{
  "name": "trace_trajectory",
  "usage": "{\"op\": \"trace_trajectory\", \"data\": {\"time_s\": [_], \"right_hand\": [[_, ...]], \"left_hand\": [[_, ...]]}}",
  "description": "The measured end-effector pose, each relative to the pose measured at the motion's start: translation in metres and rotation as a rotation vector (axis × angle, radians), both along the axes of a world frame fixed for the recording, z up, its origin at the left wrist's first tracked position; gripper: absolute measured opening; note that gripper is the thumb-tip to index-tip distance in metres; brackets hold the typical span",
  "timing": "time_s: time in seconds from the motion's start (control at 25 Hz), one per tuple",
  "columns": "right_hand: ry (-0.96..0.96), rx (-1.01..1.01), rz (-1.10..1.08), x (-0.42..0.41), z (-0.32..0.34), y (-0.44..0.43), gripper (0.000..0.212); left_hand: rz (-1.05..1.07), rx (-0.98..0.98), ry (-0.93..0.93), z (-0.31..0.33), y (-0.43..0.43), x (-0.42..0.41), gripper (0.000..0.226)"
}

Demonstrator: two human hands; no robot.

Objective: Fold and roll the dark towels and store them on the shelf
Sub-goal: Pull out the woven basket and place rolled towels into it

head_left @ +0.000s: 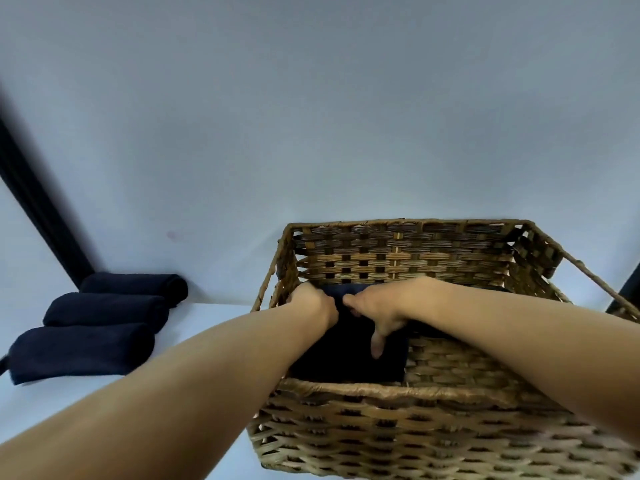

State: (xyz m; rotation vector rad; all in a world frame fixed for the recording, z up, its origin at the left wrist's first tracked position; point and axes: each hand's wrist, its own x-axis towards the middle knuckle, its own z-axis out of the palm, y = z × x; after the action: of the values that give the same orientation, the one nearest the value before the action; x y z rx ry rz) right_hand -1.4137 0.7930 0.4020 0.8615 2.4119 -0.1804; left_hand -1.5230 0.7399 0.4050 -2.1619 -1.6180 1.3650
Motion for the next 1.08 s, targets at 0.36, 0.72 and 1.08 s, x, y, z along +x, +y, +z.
{"op": "trace_trajectory", "data": {"time_s": [0.36, 0.72, 1.08], "right_hand": [[0.583, 0.406, -0.156, -0.054, 0.1, -0.059, 0.026], [0.64, 0.055, 0.069, -0.28, 0.043, -0.153, 0.042], [0.44, 0.295, -0.041, -0.35, -0.048, -0.162, 0.057]], "left_hand": [[0.015, 0.601, -0.807, 0.08, -0.033, -0.078, 0.039], [0.485, 0.584, -0.669, 0.016, -0.15, -0.352, 0.038], [0.412, 0.623, -0.588, -0.051, -0.174, -0.408, 0.046]]}}
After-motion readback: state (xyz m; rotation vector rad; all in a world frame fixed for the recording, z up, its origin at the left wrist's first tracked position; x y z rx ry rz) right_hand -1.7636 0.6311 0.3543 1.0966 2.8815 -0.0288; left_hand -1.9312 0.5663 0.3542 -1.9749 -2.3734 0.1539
